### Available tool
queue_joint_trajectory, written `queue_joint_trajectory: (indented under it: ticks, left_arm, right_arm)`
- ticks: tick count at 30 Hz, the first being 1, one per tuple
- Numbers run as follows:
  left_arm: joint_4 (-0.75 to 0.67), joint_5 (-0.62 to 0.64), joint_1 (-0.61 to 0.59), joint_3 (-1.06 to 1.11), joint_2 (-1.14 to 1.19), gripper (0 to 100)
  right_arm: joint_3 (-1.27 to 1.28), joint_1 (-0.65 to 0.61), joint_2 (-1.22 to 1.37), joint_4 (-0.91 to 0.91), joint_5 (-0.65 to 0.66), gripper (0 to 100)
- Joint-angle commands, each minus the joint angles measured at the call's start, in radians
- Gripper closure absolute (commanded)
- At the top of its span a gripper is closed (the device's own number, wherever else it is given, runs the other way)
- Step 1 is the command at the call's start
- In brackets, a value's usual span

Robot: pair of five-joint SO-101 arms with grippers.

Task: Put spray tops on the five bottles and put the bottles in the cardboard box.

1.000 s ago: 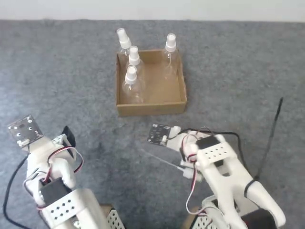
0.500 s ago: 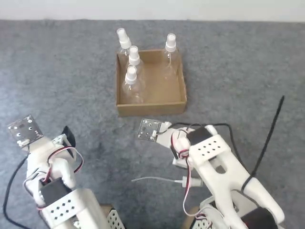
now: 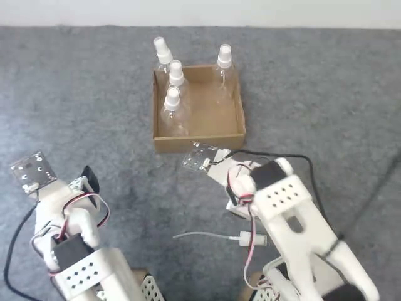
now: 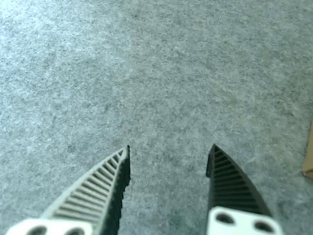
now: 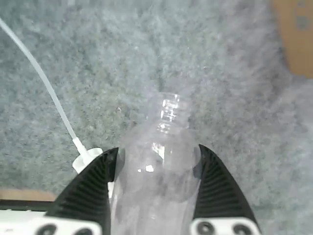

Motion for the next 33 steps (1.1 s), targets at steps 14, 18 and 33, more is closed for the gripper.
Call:
queue_joint_trajectory:
  ticks: [14, 18, 33]
  left_arm:
    - [-0.032, -0.003, -0.005, -0.012, -0.012, 76]
    - [-0.032, -0.003, -0.005, -0.01, -0.012, 76]
    - [-0.025, -0.157, 0.143, -0.056, -0.012, 76]
  right_arm:
    - [-0.055, 0.363, -0.343, -0.002, -0.118, 96.8]
    - [-0.055, 0.43, -0.343, -0.045, -0.253, 96.8]
    - [0.129, 0.745, -0.344, -0.294, -0.534, 97.0]
